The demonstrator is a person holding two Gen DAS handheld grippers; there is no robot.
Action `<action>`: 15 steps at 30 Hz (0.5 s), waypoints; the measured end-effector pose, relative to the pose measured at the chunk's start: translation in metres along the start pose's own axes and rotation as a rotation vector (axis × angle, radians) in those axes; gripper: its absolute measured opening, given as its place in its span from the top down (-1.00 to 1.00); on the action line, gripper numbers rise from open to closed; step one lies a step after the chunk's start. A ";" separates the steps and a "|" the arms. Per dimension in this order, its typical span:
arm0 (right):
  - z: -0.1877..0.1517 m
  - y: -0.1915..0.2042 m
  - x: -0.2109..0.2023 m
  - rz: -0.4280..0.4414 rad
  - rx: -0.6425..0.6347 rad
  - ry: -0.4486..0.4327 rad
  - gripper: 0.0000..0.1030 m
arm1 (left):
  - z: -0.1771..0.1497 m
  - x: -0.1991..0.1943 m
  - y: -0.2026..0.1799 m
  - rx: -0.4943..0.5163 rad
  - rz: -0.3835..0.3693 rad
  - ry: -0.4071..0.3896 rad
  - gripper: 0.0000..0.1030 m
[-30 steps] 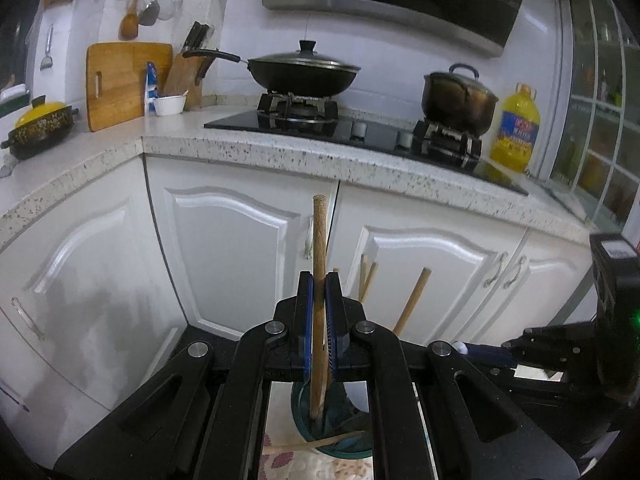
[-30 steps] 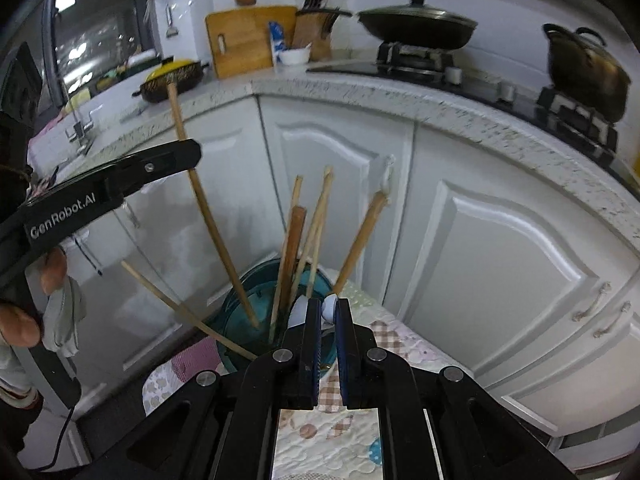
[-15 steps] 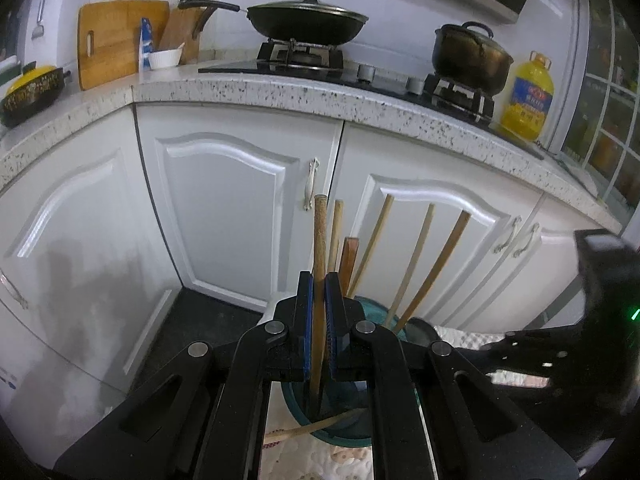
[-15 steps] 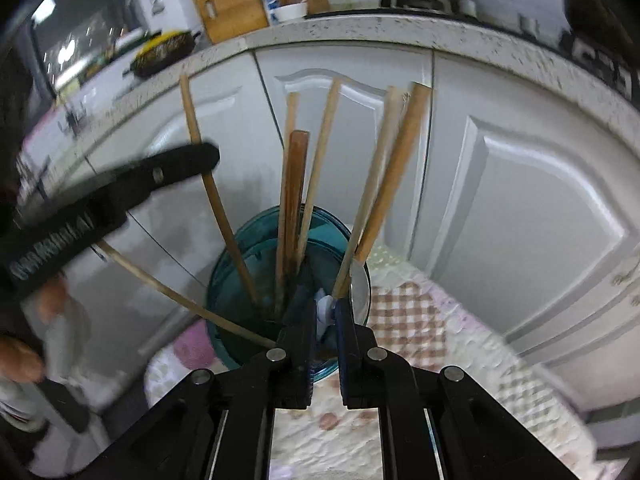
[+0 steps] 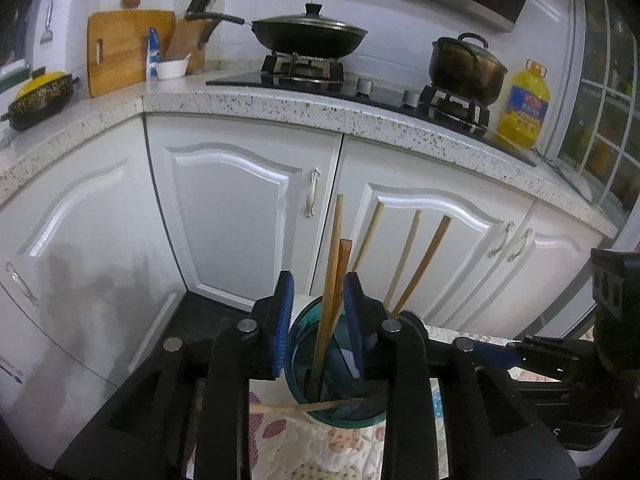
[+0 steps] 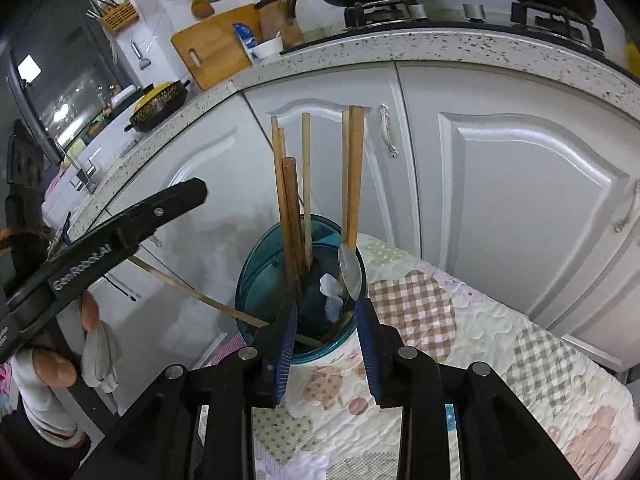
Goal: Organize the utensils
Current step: 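Lower the chopstick and spoon into the holder and open both grippers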
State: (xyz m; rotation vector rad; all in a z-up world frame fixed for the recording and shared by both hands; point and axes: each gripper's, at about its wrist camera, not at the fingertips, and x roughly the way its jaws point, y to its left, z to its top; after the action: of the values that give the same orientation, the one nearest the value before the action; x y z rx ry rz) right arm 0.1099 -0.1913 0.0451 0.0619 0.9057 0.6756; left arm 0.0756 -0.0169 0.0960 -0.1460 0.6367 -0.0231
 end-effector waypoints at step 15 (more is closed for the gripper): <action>-0.017 0.019 -0.031 -0.047 0.030 -0.101 0.19 | -0.018 -0.043 -0.013 0.030 0.041 -0.049 0.36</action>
State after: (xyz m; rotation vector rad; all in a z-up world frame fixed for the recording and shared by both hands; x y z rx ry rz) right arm 0.0743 -0.1973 0.0627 0.1006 0.8176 0.6095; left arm 0.0309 -0.0291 0.1091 -0.1041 0.5900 0.0107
